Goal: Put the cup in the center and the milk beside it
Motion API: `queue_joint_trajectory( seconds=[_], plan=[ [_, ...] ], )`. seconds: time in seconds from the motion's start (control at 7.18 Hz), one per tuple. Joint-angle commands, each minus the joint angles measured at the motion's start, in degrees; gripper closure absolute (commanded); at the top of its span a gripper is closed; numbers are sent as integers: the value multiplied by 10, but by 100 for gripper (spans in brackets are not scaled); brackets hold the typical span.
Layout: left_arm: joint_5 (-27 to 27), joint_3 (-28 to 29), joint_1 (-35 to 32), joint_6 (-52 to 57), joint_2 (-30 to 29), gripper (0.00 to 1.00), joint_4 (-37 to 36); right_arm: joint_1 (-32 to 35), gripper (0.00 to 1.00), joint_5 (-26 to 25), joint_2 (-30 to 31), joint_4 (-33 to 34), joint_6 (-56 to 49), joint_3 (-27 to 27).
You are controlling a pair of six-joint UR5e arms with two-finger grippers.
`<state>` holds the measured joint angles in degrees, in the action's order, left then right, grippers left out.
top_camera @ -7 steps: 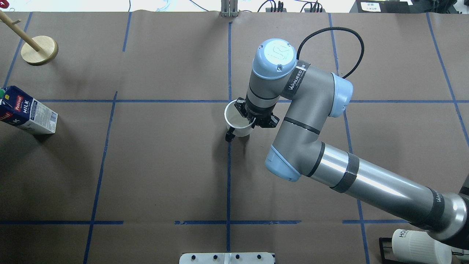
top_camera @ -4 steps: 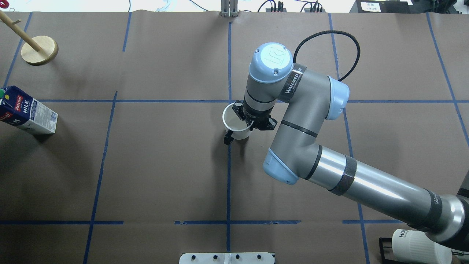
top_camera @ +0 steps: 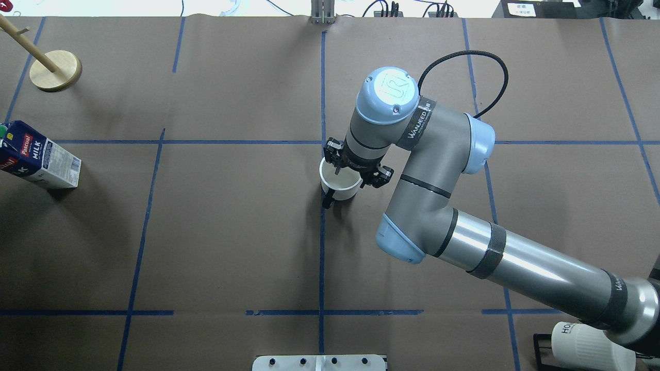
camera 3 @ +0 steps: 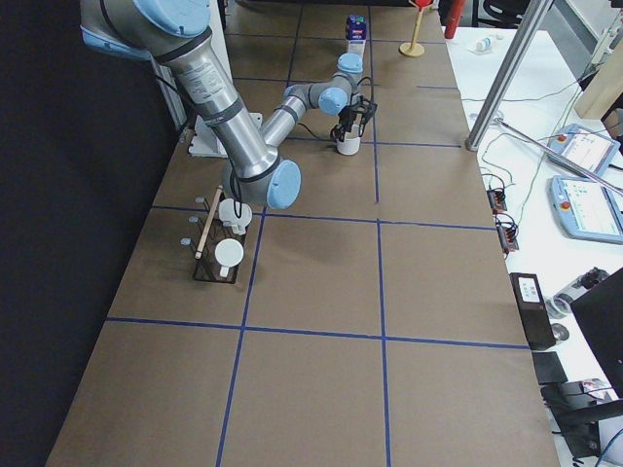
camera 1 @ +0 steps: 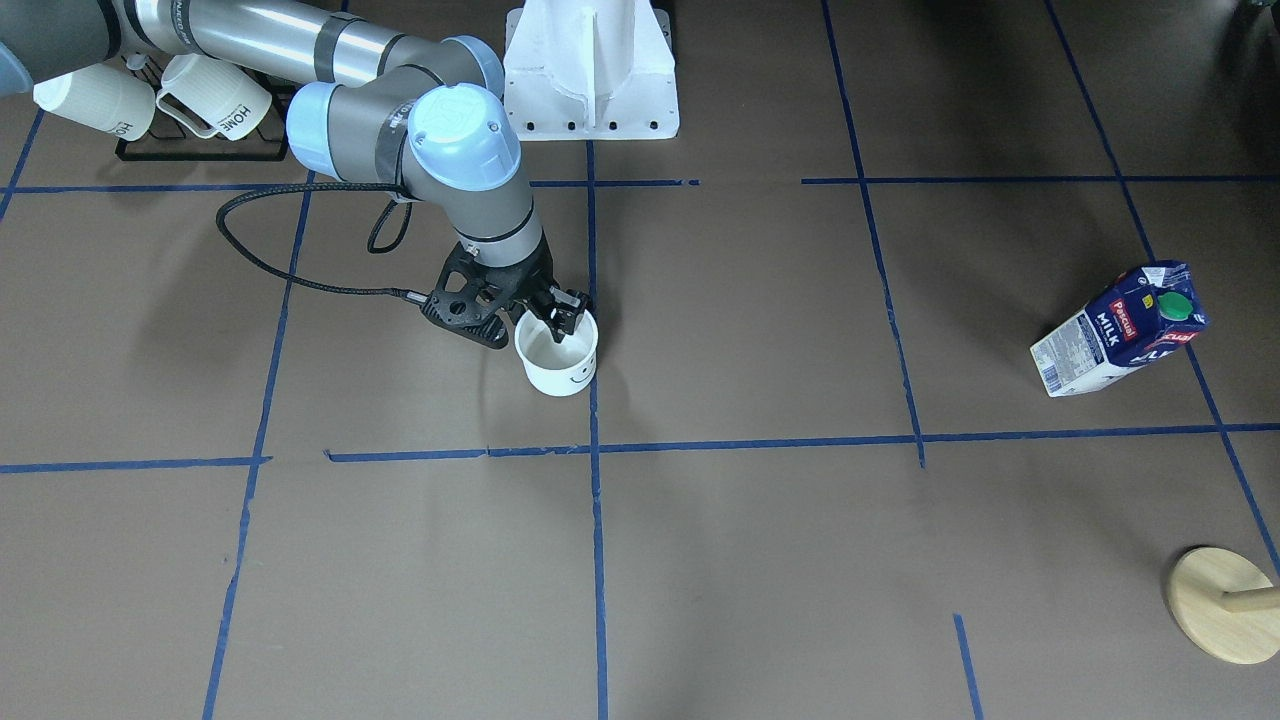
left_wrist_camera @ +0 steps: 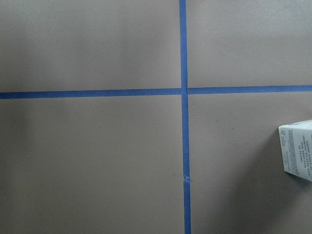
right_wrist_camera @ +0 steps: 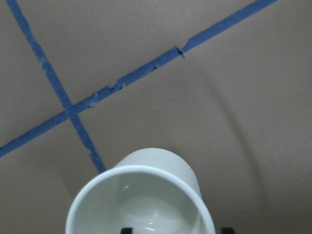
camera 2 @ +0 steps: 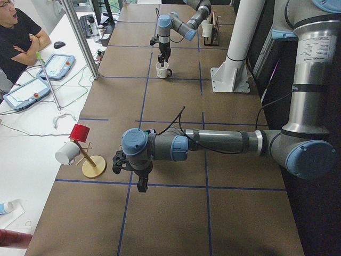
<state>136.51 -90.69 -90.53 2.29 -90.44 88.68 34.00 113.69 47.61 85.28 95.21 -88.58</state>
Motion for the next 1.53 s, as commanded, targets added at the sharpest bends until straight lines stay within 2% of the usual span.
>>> queue_joint_trajectory(
  seconds=[0.0, 0.28, 0.42, 0.84, 0.97, 1.11, 1.39],
  plan=[
    [0, -8, -1, 0, -4, 0, 0, 12, 0, 2, 3, 1, -2, -14],
    [2, -57, -2, -1, -4, 0, -6, 30, 0, 7, 19, 19, -3, -48],
    [4, -99, -2, -22, 1, 0, -8, 36, 0, 7, 20, 35, -3, -58],
    [13, -201, 17, -217, -3, 0, -8, 54, 0, 10, 40, 46, -17, -84],
    [8, -224, 63, -275, -3, 0, -5, 58, 0, 10, 63, 53, -44, -116],
    [3, -223, 120, -335, -3, 0, 5, 67, 0, 10, 77, 76, -87, -145],
    [-71, -211, 190, -420, 10, 0, 84, 91, 0, 13, 82, 106, -118, -172]
  ],
)
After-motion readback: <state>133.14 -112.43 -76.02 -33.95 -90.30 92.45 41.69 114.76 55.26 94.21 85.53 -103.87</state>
